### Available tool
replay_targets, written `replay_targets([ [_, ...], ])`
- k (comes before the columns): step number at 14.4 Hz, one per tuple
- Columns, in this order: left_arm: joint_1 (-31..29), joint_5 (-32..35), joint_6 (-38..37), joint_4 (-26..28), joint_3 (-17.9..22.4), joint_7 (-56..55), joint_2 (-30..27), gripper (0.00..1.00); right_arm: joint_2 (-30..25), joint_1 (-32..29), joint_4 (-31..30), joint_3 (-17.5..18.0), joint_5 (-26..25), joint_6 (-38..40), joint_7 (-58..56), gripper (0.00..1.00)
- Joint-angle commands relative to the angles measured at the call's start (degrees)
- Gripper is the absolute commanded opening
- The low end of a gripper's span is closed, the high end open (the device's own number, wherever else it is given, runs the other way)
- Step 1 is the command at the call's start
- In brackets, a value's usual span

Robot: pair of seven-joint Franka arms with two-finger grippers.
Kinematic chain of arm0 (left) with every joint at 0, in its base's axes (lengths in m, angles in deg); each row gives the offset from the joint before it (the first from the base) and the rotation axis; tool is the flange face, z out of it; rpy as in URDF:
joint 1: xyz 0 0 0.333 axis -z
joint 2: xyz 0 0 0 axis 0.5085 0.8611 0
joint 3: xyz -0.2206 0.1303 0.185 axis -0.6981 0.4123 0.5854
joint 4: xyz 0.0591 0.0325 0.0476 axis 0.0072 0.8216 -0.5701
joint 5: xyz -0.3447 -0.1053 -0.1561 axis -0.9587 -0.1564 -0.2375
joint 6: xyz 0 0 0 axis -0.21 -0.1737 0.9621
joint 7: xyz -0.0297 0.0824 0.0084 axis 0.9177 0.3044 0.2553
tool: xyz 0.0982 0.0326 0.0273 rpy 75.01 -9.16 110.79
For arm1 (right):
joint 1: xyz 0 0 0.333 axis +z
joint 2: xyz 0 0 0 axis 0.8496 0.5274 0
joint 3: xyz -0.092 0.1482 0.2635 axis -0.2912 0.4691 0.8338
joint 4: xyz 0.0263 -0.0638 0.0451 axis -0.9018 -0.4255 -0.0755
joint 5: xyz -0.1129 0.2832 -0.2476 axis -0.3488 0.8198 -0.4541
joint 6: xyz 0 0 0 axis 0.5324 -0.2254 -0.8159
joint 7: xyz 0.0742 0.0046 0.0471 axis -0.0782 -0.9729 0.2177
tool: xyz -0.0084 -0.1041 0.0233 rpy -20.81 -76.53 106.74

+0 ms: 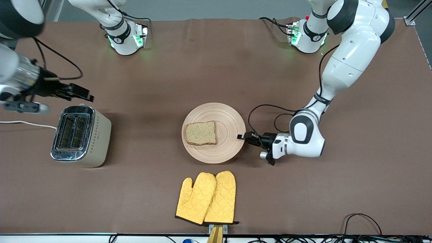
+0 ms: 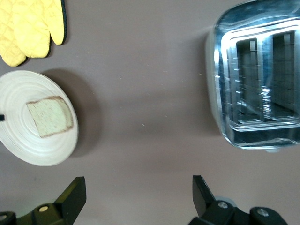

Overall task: Move plate and put bread in toaster
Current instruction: 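Release the plate with the left gripper while the right gripper reaches the bread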

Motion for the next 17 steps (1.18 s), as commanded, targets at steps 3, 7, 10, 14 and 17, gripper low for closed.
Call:
replay_targets([
  [3, 2.4, -2.5, 6.1, 2.6, -0.4, -0.7, -1.0, 0.01, -0.8, 5.9, -10.5, -0.2, 1.9, -14.8, 6.0, 1.0],
  [7, 1.3, -2.2, 5.9, 2.5, -0.1, -4.4, -1.2, 0.58, 6.4, 9.3, -9.8, -0.2, 5.5, -19.4, 6.8, 1.0],
  [10, -1.9, -1.6, 5.5, 1.7, 0.1, -7.1, -2.0, 1.0, 10.3, 13.7, -9.6, -0.3, 6.1, -23.3, 9.5, 1.0],
  [14, -5.5, 3.7, 3.1, -0.8, 0.2, -17.7, -7.0, 1.0, 15.9, 18.7, -8.9, -0.2, 6.1, -30.0, 9.5, 1.0],
  [17, -8.5, 13.9, -0.7, -3.3, 0.2, -28.8, -12.0, 1.0, 20.5, 21.8, -7.2, -0.3, 5.9, -32.8, 10.0, 0.88],
])
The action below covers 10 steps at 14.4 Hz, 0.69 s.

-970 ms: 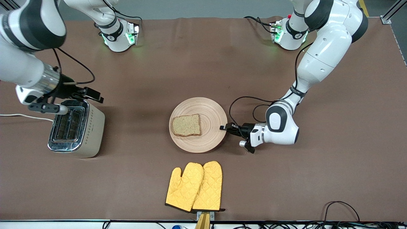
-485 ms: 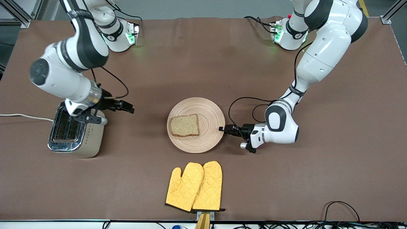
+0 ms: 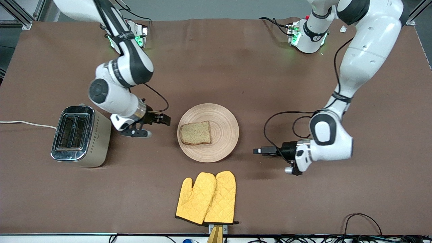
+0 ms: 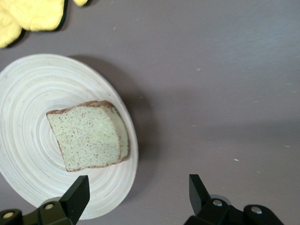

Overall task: Move plate and put bread in toaster
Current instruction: 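Release the plate with the left gripper while the right gripper reaches the bread, then grasp the bread slice with the right gripper while the left gripper retracts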

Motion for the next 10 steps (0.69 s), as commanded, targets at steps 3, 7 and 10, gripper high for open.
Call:
replay_targets([
  [3, -4.8, 12.8, -12.0, -1.4, 0.1, -16.3, -11.5, 1.0, 7.6, 3.0, 5.9, -0.5, 0.6, -0.6, 0.5, 0.83],
  [7, -8.0, 25.3, -22.7, -1.7, 0.2, -22.2, -23.2, 1.0, 13.0, 4.5, 11.2, -0.6, 0.5, -0.7, 0.5, 0.74],
  [10, -7.9, 40.1, -29.3, -1.7, -0.2, -28.3, -29.7, 1.0, 14.4, 4.9, 11.8, -0.6, 0.5, -1.0, 0.5, 0.57],
])
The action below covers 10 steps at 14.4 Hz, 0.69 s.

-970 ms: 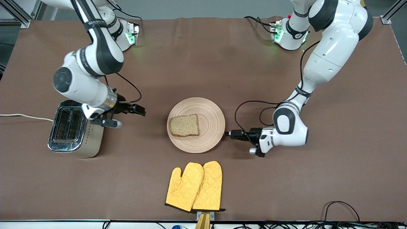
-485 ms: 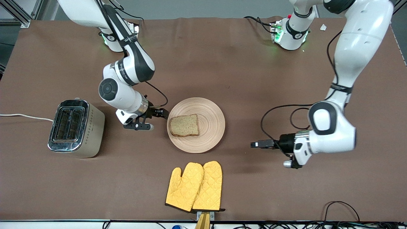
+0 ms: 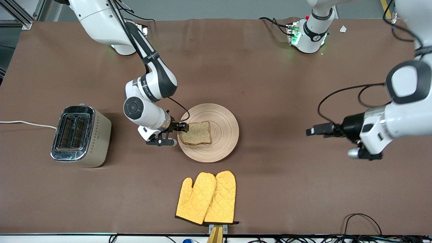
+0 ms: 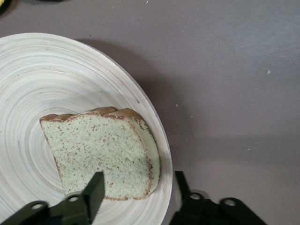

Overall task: Move plate and put bread in toaster
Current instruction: 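Grasp the bread slice with the right gripper while the left gripper retracts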

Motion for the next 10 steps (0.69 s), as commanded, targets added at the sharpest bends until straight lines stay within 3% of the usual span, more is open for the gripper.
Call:
replay_targets([
  [1, 0.8, 12.1, -5.2, 2.1, -0.5, -6.2, -6.3, 1.0, 1.7, 0.8, 1.4, -0.6, 0.4, -0.4, 0.2, 0.54],
  [4, 0.9, 18.4, -11.5, 2.1, -0.6, -12.2, -11.0, 1.0, 3.1, 1.3, 1.4, -0.6, 0.4, -2.3, 0.2, 0.54],
  [7, 0.4, 18.6, -12.0, 2.0, 0.1, -11.6, -15.0, 1.0, 3.3, 1.5, 1.4, -0.7, 0.4, -2.4, 0.2, 0.52],
  [10, 0.5, 21.3, -12.1, 0.6, -0.3, -11.4, -14.9, 1.0, 3.4, 1.6, 1.4, -0.6, 0.4, -2.4, 0.2, 0.48],
])
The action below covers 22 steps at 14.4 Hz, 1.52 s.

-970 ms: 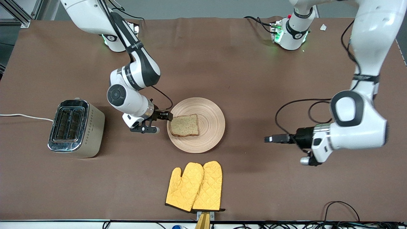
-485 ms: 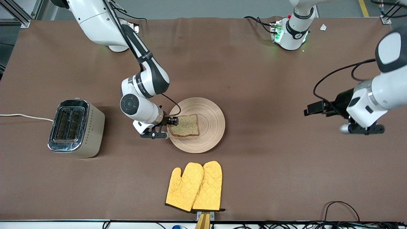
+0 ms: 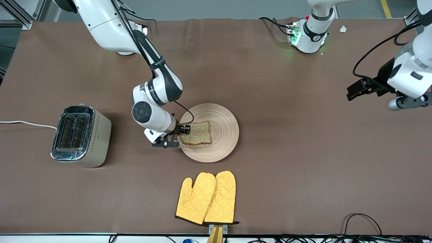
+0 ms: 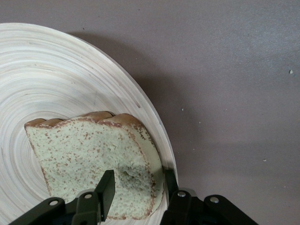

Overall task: Move plate and put bread in toaster
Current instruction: 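Grasp the bread slice with the right gripper while the left gripper retracts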

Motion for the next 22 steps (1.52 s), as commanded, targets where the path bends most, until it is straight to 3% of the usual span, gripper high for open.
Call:
replay_targets([
  [1, -0.2, 3.4, -0.1, -0.1, -0.4, -0.1, -0.6, 1.0, 0.7, 0.8, 0.7, -0.5, 0.4, -0.4, 0.2, 0.45],
  [6, 0.1, 5.6, -0.1, -3.1, -0.4, 3.5, 0.0, 1.0, 1.3, 1.4, 0.6, -0.6, 0.4, -1.4, 0.2, 0.34],
  [11, -0.3, 7.6, -1.0, -3.2, -0.4, 6.9, -0.5, 1.0, 1.4, 1.6, 0.6, -0.7, -1.9, -1.8, 0.2, 0.04],
  [14, 1.0, 7.1, -1.7, -3.1, 0.2, 7.5, -1.6, 1.0, 1.5, 1.6, 0.6, -0.7, -3.1, -2.0, 0.2, 0.03],
  [18, 11.6, 6.0, -3.1, -0.9, 11.8, 7.9, -4.0, 1.0, 0.5, 1.3, 2.5, -0.7, -3.0, 1.3, 0.1, 0.01],
  [20, 13.6, 6.0, -3.1, 0.7, 13.2, 8.3, -5.0, 1.0, -1.7, 0.9, 5.4, -1.1, -3.1, 8.9, 1.3, 0.01],
  [22, 14.7, 4.6, -2.8, 3.0, 14.8, 8.2, -6.6, 1.0, -4.9, 1.2, 6.2, -3.9, -4.0, 14.4, 1.9, 0.01],
])
